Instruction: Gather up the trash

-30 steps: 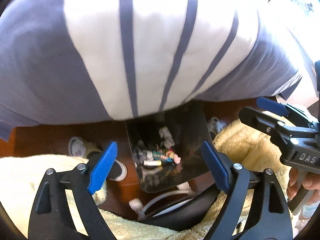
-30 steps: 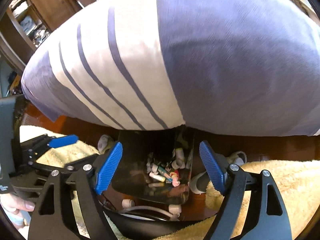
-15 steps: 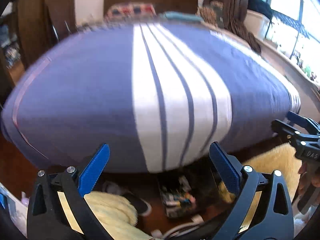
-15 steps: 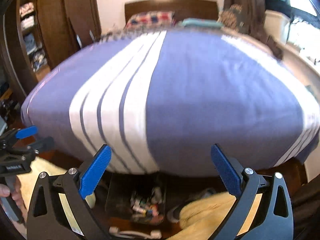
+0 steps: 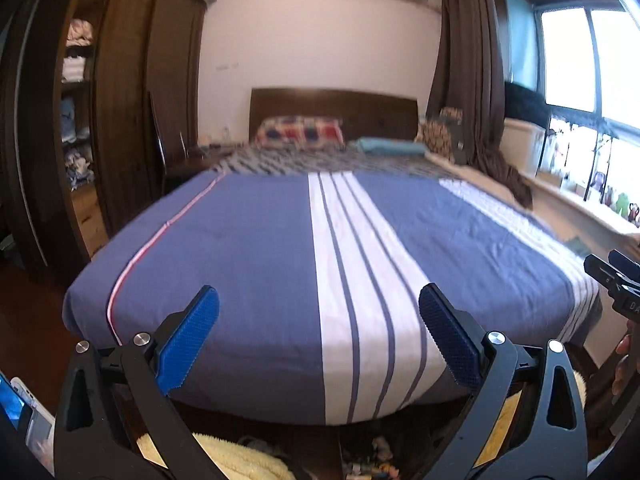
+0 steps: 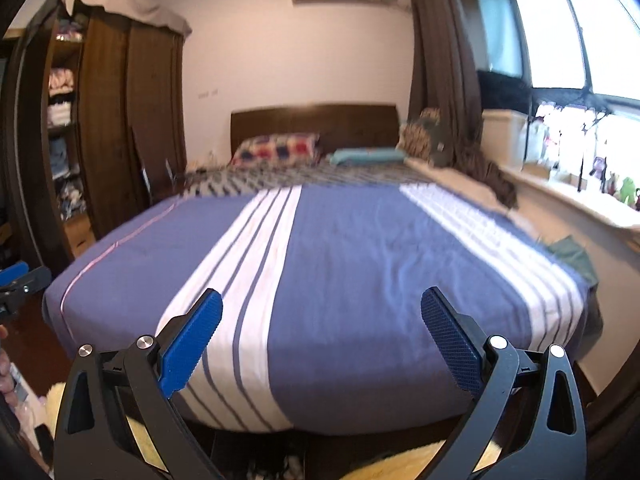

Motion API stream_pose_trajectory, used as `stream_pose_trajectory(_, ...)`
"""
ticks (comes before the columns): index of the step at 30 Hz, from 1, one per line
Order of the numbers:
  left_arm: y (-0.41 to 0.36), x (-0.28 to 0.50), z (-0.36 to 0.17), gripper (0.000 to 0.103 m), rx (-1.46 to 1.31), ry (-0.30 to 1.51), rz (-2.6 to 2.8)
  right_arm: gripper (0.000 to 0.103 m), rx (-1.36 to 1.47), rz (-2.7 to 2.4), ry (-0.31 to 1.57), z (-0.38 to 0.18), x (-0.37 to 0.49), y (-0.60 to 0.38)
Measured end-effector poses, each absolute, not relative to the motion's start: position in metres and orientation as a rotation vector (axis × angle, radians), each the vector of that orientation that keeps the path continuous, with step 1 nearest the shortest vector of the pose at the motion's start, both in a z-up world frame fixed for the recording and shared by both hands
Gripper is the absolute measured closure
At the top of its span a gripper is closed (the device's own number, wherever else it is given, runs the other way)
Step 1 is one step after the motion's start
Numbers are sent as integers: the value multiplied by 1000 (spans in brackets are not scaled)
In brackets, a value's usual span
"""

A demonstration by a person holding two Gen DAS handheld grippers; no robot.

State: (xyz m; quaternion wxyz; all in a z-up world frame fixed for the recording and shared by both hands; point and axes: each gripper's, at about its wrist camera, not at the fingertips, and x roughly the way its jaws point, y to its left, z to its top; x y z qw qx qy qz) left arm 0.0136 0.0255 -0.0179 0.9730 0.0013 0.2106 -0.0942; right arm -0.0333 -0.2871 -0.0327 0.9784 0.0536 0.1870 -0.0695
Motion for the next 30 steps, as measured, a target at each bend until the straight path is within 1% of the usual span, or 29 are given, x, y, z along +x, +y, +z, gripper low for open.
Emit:
stream_pose_trajectory(6,30,-3,-2,8,-17,360,-190,3,67,-198,262,-10,-63,-282)
stream_pose_trajectory(10,30,-11,3,8,-15,335,-199,3,67,-210,227,-4,-73,-283)
stream_pose_trajectory(30,22,-23,6,8,11,322,-226,3,106,-213,218,-7,-79,-291)
